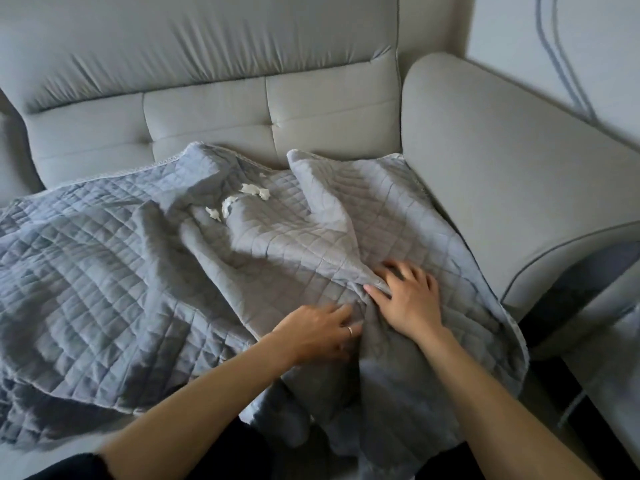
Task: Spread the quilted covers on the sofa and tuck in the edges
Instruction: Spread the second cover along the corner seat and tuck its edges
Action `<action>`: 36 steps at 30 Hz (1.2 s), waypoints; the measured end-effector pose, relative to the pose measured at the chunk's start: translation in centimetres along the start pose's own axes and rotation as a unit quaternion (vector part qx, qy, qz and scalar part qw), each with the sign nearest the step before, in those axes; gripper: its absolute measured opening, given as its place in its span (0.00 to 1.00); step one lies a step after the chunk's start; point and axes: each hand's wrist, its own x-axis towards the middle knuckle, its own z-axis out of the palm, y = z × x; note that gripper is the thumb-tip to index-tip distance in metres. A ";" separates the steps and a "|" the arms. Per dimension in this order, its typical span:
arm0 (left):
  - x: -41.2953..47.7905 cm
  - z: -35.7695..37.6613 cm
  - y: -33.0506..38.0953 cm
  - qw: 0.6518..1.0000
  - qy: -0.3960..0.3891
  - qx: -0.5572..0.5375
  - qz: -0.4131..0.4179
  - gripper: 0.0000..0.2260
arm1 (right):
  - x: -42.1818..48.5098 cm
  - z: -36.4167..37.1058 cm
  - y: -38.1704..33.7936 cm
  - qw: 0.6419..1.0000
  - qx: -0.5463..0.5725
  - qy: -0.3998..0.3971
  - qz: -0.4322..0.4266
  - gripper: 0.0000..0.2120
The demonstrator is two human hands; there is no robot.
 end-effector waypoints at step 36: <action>3.1 5.7 -43.9 0.893 0.168 -0.143 -0.392 0.15 | 31.2 5.1 -14.1 0.916 -0.069 -0.382 0.103 0.47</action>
